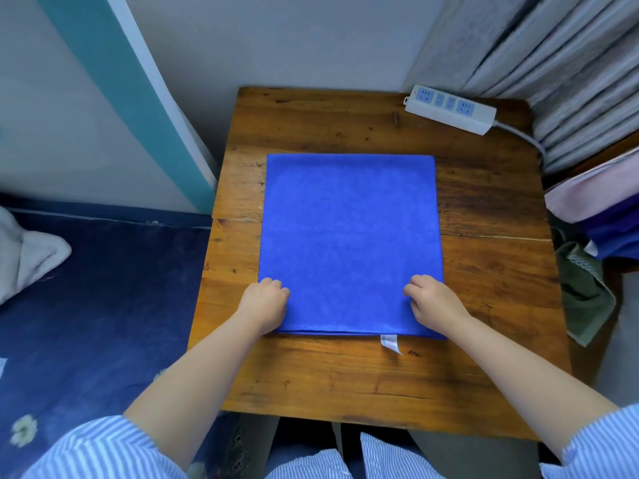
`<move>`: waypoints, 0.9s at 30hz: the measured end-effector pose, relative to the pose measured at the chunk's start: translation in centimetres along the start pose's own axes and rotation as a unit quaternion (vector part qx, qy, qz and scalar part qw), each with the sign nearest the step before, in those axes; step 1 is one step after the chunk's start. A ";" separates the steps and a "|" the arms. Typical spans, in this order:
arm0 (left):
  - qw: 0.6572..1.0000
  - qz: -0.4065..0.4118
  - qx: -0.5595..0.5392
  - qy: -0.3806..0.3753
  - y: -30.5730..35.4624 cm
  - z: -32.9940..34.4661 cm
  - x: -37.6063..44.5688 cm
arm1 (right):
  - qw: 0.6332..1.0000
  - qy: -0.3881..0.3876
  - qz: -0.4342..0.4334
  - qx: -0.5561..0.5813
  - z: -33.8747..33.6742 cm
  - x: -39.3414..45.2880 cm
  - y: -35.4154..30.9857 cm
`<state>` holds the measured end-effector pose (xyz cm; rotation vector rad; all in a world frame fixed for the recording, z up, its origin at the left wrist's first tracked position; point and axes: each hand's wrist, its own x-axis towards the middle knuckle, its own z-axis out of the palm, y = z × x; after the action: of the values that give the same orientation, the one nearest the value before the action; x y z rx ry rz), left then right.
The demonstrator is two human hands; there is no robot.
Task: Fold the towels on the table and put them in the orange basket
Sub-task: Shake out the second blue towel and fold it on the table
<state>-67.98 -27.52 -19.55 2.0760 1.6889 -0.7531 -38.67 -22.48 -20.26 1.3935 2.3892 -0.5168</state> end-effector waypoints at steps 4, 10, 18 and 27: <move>0.995 -0.048 -0.072 0.051 0.5 -2.3 3.0 | 0.998 0.062 -0.013 0.014 -1.5 3.3 -0.4; 0.976 -0.092 -0.164 0.110 0.5 -4.4 8.9 | 0.998 0.050 0.005 0.029 -2.8 10.2 -0.8; 0.966 -0.078 -0.191 0.154 -0.5 -7.1 17.1 | 0.998 0.056 0.009 0.028 -5.0 19.5 -0.6; 0.957 -0.119 -0.205 0.169 -3.6 -7.4 22.0 | 0.998 0.054 -0.005 0.012 -5.6 22.7 4.2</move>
<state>-66.97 -5.17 -26.82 1.7995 2.0909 -0.0836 -46.19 -0.71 -26.21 1.4545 2.4844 -0.4860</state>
